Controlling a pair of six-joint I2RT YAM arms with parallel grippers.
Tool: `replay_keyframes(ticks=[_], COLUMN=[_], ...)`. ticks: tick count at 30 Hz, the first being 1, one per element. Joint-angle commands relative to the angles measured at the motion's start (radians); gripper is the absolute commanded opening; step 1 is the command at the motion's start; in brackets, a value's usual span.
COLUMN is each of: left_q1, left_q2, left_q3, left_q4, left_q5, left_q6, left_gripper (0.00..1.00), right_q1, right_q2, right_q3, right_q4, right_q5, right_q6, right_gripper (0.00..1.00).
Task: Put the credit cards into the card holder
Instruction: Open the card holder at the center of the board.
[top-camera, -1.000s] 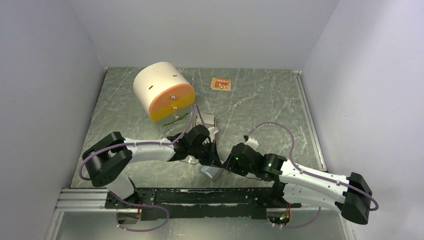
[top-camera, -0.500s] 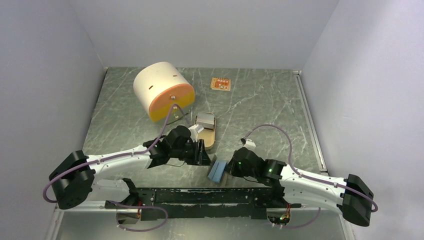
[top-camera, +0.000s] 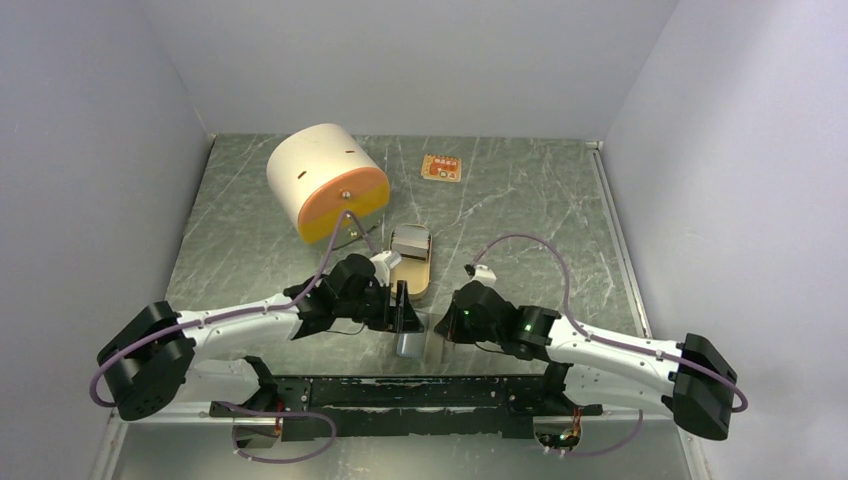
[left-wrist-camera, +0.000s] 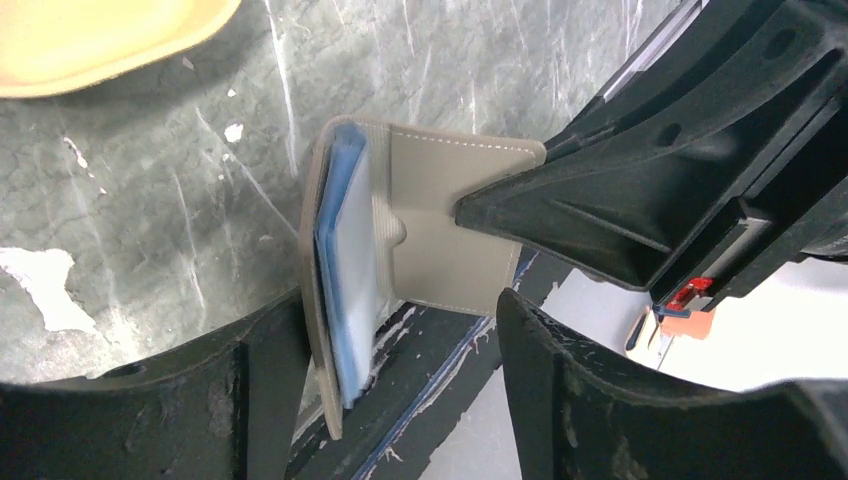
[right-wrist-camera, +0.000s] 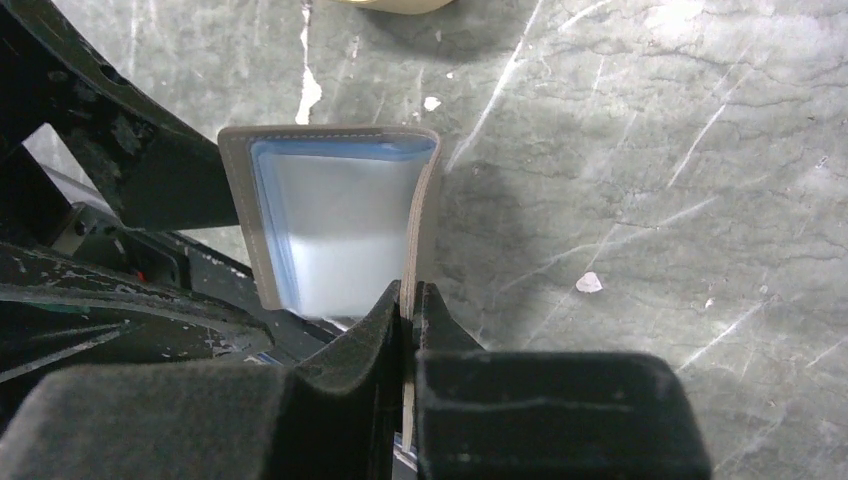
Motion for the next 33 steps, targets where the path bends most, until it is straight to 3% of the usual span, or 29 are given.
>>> replay_keyframes(ticks=[1,11,15,22,33], left_q1=[0.019,0.025,0.026,0.026,0.026], left_q2=[0.022,0.028,0.031,0.01,0.066], left_q3=[-0.027,-0.103,-0.117,-0.126,-0.124], left_q4=[0.139,0.254,0.266,0.274,0.277], left_q5=[0.071,0.115,0.102,0.094,0.093], left_q6=[0.027,0.017,0.016,0.022,0.028], left_gripper=[0.7,0.52,0.41,0.31,0.31], right_q1=[0.001,0.0,-0.001,-0.003,-0.009], right_q2=[0.047,0.074,0.079,0.069,0.056], right_q3=[0.049,0.037,0.011,-0.032,-0.058], right_q4=[-0.05,0.006,0.022,0.042,0.057], right_q5=[-0.028,-0.017,-0.019,-0.013,-0.013], right_q6=[0.018,0.009,0.018,0.029,0.025], right_gripper=[0.0,0.01,0.01,0.0,0.0])
